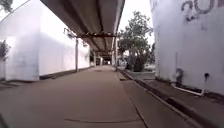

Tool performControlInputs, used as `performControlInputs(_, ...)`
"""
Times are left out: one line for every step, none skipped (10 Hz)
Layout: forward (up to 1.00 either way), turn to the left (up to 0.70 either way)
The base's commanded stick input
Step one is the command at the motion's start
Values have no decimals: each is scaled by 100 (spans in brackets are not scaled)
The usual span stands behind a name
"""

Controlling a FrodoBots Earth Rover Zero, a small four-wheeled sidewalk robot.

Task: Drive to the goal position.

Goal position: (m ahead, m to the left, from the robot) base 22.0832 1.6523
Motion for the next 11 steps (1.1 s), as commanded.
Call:
performControlInputs(66, 0)
performControlInputs(66, 0)
performControlInputs(66, 0)
performControlInputs(66, 0)
performControlInputs(66, 0)
performControlInputs(66, 0)
performControlInputs(66, 5)
performControlInputs(66, 20)
performControlInputs(66, 0)
performControlInputs(66, 0)
performControlInputs(66, 0)
